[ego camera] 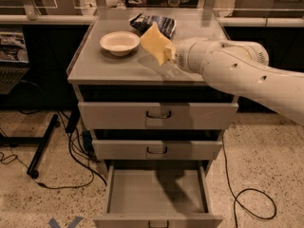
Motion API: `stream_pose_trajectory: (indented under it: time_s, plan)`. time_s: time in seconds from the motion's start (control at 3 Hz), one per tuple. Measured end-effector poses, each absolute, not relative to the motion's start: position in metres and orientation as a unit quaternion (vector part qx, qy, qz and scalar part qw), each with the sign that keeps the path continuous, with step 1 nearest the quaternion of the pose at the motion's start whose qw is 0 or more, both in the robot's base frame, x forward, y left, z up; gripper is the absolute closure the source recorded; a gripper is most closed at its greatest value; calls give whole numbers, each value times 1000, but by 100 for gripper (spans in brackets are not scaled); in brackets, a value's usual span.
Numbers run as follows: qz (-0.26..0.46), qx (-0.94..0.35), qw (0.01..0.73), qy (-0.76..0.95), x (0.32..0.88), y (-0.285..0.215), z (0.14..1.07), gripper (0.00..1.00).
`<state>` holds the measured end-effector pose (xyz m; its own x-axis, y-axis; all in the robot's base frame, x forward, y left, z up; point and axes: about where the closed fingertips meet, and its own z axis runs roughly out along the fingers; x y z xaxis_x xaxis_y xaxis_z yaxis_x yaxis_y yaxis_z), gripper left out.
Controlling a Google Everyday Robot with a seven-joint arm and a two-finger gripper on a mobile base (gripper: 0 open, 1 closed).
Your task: Pick sponge from bottom drawer and place on counter
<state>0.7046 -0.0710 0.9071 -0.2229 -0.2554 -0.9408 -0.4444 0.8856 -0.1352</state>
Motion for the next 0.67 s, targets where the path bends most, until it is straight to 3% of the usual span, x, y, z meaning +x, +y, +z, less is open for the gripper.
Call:
stream_pose_trajectory:
  time_s: [0.67]
  plan:
    - [81,-231,576,780,702,-68,901,100]
